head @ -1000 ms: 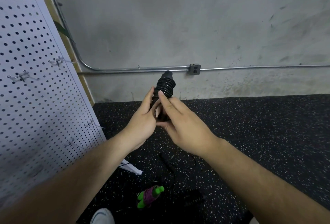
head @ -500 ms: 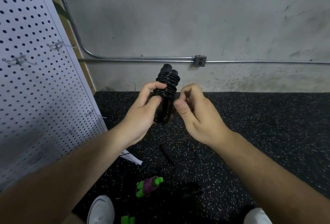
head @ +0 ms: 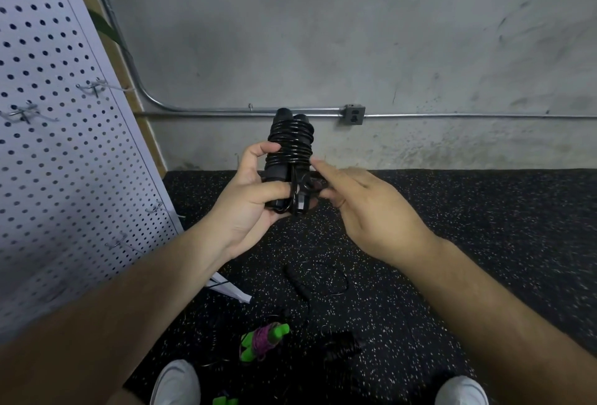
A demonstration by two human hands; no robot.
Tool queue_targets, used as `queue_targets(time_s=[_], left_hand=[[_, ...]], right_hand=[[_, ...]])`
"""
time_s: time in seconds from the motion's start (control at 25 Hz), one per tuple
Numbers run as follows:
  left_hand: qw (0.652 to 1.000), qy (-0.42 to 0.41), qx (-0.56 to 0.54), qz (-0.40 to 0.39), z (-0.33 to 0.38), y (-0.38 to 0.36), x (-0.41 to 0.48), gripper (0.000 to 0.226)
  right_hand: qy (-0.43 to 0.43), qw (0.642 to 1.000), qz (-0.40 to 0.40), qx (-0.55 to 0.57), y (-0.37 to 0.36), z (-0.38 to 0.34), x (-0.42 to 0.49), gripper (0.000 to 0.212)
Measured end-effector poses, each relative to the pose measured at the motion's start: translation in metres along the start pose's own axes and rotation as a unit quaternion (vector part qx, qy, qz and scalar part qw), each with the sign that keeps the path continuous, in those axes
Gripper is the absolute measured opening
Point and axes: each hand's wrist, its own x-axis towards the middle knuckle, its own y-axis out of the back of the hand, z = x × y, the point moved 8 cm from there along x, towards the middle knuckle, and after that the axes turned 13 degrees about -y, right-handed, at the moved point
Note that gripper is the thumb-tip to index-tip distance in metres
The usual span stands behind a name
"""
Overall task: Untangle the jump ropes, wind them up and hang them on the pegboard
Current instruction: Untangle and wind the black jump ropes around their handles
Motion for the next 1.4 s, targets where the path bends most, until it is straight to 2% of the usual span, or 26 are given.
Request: queue_targets(time_s=[0.08, 0.28, 0.44, 0.64, 0.76, 0.96, 1.12, 1.4], left_hand=[[1.0, -0.001, -0.004, -0.007, -0.001, -0.002, 0.001, 0.066], [1.0, 0.002, 0.007, -0.028, -0.006, -0.009, 0.001, 0.063], [1.0, 0.001, 0.003, -0.022, -0.008, -0.013, 0.001, 0.063], [1.0, -0.005, -0.022, -0.001, -0.005, -0.004, 0.008, 0.064], [1.0, 0.002, 0.012, -0.007, -0.008, -0.001, 0.009, 0.064], [0.999, 0.005, 0.04, -0.002, -0.006, 0.0, 0.007, 0.063], [0.998, 0.001, 0.069, -0.011, -0.009, -0.005, 0.005, 0.057], [0.997, 0.002, 0.073, -0.01, -0.014, -0.006, 0.005, 0.054]], right_hand=[[-0.055, 0.998, -0.012, 0.033, 0.005, 0.004, 0.0, 0.039], [-0.029, 0.999, 0.021, -0.002, 0.012, 0.001, 0.001, 0.036], [-0.052, 0.997, 0.015, -0.054, 0.005, -0.002, 0.004, 0.016], [-0.056, 0.997, 0.003, -0.044, 0.007, 0.01, 0.007, 0.017], [-0.053, 0.996, 0.009, -0.069, 0.005, 0.011, 0.005, 0.018], [-0.099, 0.995, 0.012, -0.007, 0.005, 0.014, 0.0, 0.016], [-0.13, 0.991, 0.007, 0.034, 0.006, 0.013, 0.0, 0.023], [-0.126, 0.991, -0.008, -0.036, -0.002, 0.011, 0.001, 0.017]])
